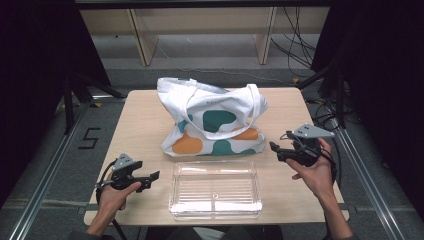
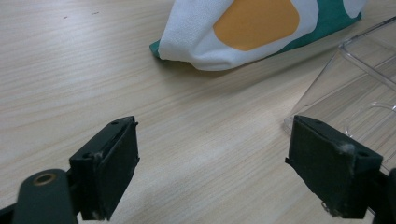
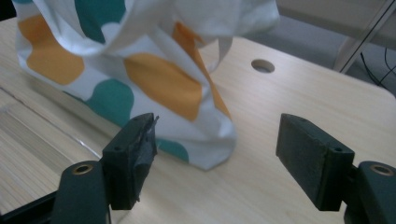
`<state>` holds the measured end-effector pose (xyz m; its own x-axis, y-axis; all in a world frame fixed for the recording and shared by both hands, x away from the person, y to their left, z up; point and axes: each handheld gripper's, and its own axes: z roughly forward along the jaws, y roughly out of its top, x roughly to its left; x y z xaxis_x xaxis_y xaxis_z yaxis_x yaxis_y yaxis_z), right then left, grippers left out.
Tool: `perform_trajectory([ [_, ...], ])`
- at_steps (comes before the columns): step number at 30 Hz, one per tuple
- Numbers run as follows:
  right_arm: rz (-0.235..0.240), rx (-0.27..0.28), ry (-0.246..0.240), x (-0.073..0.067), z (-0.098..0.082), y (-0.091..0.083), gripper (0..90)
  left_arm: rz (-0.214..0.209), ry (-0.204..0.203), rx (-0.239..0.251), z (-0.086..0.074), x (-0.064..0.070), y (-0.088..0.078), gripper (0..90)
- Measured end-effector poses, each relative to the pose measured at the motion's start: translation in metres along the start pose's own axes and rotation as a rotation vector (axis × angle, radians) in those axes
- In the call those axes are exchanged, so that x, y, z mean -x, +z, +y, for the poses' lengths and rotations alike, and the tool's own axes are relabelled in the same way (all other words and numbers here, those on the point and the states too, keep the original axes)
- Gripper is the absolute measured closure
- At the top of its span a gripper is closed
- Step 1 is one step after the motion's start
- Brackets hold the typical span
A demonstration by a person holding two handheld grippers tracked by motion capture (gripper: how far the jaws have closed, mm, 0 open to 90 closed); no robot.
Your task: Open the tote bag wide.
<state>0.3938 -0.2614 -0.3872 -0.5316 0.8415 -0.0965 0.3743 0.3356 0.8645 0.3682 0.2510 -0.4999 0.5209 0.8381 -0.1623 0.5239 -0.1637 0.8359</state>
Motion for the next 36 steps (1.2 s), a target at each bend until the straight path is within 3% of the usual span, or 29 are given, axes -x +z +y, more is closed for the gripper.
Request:
perform_trajectory([
  [2,0.008,-0.009,-0.023,-0.002,0.013,-0.001,30.8,0.000,0.003,-0.005,0.001,0.000,-0.001,15.6],
  [5,0.004,0.019,-0.043,-0.003,0.028,0.000,31.6,0.000,0.001,-0.001,0.001,0.000,0.000,15.6],
  [6,0.016,0.000,-0.033,-0.004,0.035,-0.001,31.9,-0.004,0.009,-0.005,0.001,0.000,0.001,15.6],
  [7,0.019,-0.008,-0.056,-0.002,0.040,0.000,32.1,-0.007,0.011,-0.008,0.001,0.000,0.001,15.6],
  [13,-0.004,-0.013,-0.067,-0.001,0.072,0.004,33.1,-0.002,0.017,-0.006,0.001,-0.001,0.000,15.6],
  [15,-0.006,0.010,-0.078,0.000,0.086,0.005,33.1,-0.004,0.014,-0.006,0.001,0.000,0.001,15.6],
  [18,-0.004,-0.006,-0.098,0.001,0.105,0.007,33.1,0.001,0.006,-0.008,0.001,0.000,0.001,15.6],
  [24,-0.031,-0.029,-0.118,0.003,0.142,0.028,34.4,-0.005,0.009,-0.005,0.001,0.000,0.001,15.7],
  [28,-0.039,-0.086,-0.135,0.004,0.161,0.047,36.0,-0.006,0.018,-0.003,0.002,-0.001,0.000,15.7],
  [33,-0.046,-0.128,-0.130,-0.001,0.174,0.063,36.0,-0.008,0.022,-0.003,0.002,0.000,0.000,15.7],
  [36,-0.074,-0.148,-0.146,-0.003,0.176,0.073,36.5,-0.008,0.022,-0.003,0.002,0.000,0.000,15.7],
])
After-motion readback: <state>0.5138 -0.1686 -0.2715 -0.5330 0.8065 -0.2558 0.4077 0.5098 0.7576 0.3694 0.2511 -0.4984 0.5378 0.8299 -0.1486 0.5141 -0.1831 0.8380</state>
